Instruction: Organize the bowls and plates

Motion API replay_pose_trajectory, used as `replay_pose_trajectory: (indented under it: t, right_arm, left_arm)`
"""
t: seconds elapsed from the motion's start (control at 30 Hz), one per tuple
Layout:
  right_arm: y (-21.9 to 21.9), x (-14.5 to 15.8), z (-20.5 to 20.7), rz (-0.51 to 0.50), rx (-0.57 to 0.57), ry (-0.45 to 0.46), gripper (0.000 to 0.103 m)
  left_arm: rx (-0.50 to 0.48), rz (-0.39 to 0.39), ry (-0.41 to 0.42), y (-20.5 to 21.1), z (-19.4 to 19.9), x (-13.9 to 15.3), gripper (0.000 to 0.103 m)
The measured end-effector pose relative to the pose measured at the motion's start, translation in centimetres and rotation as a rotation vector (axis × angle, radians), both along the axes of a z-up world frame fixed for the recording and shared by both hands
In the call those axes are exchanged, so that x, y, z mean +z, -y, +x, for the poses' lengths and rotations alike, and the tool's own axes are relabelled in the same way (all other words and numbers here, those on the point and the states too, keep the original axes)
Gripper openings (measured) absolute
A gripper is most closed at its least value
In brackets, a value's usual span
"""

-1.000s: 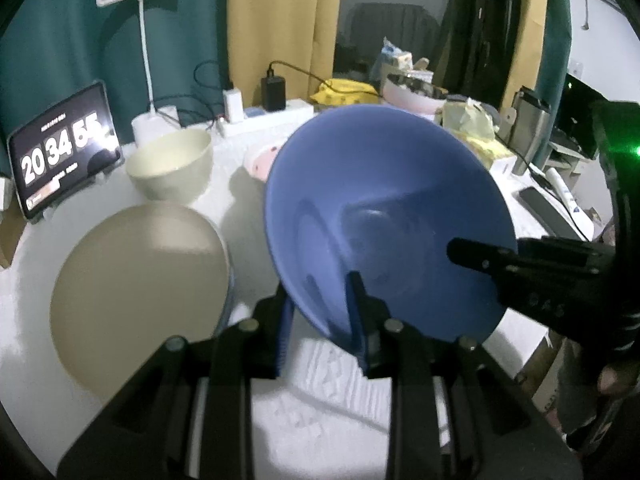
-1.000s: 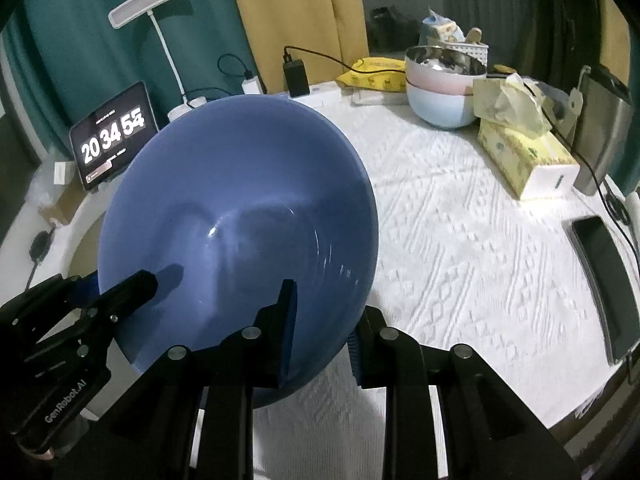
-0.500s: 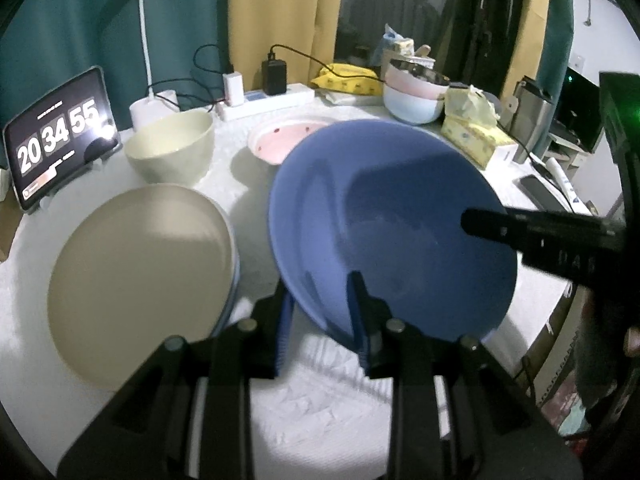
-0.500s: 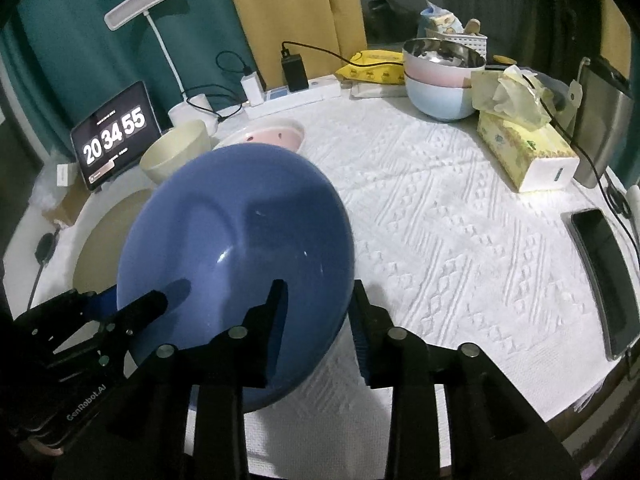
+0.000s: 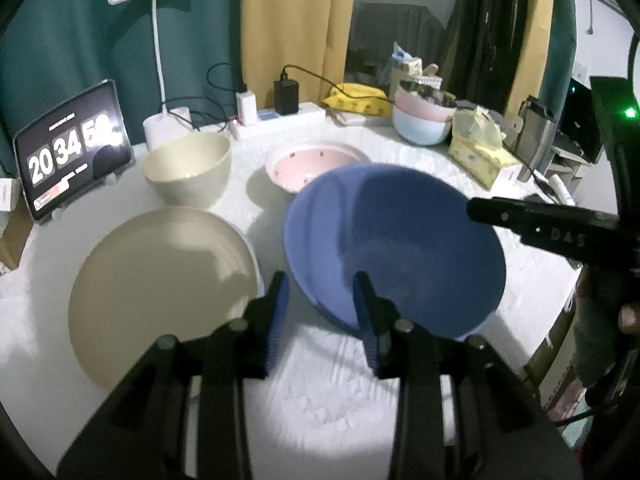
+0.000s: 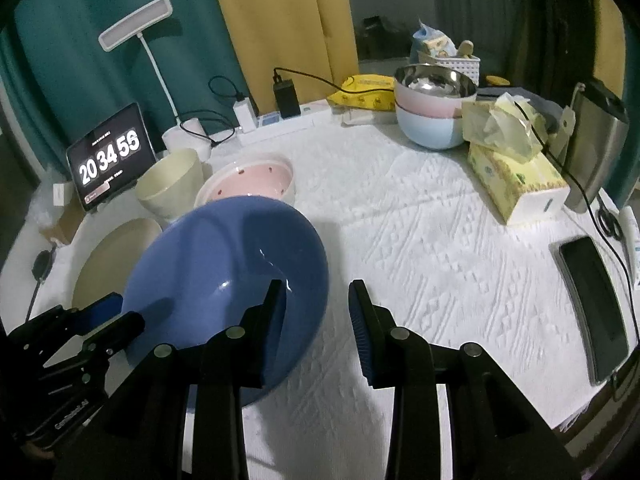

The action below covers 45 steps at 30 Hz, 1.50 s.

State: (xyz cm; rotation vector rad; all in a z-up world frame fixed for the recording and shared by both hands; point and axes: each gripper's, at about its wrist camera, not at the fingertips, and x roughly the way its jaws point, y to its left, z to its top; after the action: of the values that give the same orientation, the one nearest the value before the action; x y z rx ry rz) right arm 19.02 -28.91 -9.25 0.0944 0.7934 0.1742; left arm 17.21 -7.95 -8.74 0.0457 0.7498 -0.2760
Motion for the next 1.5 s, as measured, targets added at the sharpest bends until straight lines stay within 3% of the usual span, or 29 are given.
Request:
replay_pose_trajectory:
  t: [0.63, 1.5]
  right_arm:
    - [-0.9, 2.6, 3.2, -0.012, 0.031, 0.052, 0.034]
    - [-2.7, 2.7, 9.8, -0.017, 0.073, 0.006, 0.034]
  left_arm:
    - [0.056, -0.028, 0.064, -1.8, 3.3, 3.1, 0.036]
    - [0.099, -0.042, 0.041, -2.9, 10.6, 2.9, 0.036]
